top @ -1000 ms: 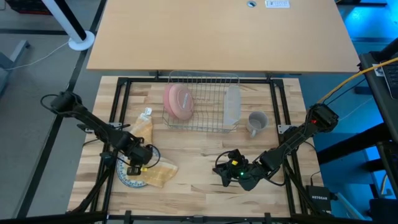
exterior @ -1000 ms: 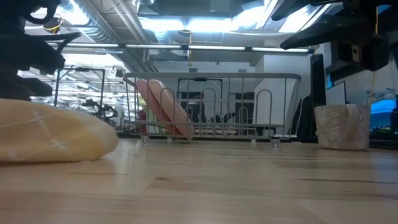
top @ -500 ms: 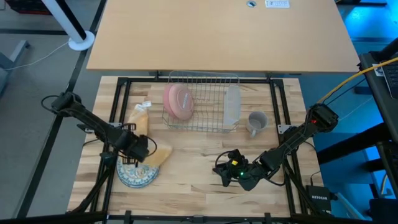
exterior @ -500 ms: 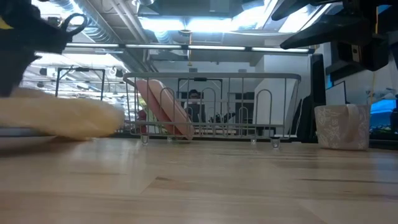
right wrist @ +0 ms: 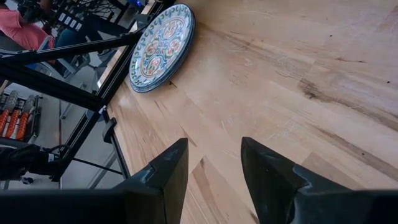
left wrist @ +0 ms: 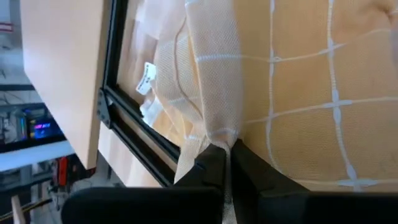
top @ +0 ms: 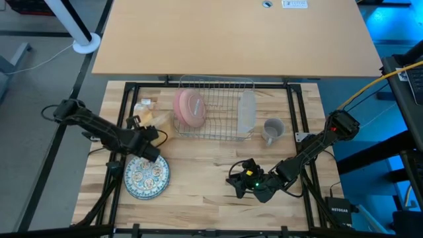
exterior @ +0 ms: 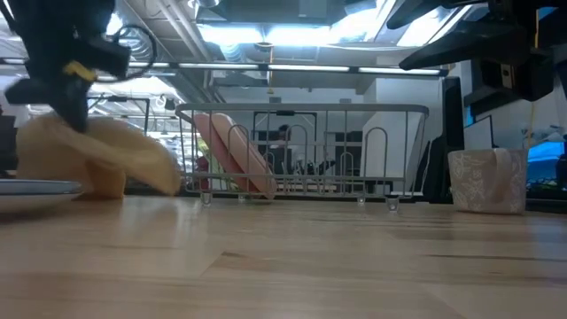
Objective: Sort dishes
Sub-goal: Move the orange towel to the top left of the table, then put the white patterned plate in the dish rack
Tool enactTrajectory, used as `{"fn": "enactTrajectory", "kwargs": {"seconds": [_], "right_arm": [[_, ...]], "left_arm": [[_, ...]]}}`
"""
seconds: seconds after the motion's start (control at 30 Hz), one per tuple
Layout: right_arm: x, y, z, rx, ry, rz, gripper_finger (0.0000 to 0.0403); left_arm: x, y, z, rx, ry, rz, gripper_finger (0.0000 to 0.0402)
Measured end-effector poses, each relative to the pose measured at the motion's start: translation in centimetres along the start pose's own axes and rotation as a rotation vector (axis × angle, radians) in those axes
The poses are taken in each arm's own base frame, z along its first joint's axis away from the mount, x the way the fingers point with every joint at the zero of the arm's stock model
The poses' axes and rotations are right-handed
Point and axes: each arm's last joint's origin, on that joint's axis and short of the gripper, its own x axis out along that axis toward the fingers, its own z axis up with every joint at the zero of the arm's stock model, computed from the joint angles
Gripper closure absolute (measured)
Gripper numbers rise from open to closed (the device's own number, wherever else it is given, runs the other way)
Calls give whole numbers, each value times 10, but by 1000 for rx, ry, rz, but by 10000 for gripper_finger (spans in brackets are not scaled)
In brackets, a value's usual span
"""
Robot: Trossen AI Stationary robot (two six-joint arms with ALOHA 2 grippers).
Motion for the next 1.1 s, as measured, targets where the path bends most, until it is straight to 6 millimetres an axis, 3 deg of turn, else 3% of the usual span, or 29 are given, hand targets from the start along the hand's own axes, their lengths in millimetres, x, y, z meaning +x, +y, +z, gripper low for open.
{"fn": "enactTrajectory", "kwargs": {"seconds": [0.23, 0.57, 0.8, 1.1], "right_arm": [[0, 0, 0, 0, 0, 0, 249], [0, 0, 0, 0, 0, 0, 249], [0, 0, 0, 0, 0, 0, 249], [0, 0, 0, 0, 0, 0, 249]], "left_arm": [[40, -11, -1, -26, 21, -52, 397], [49, -7, 6, -29, 84, -119, 320], [48, -3, 8, -31, 111, -124, 261], [11, 20, 27, 5, 143, -159, 261]]}}
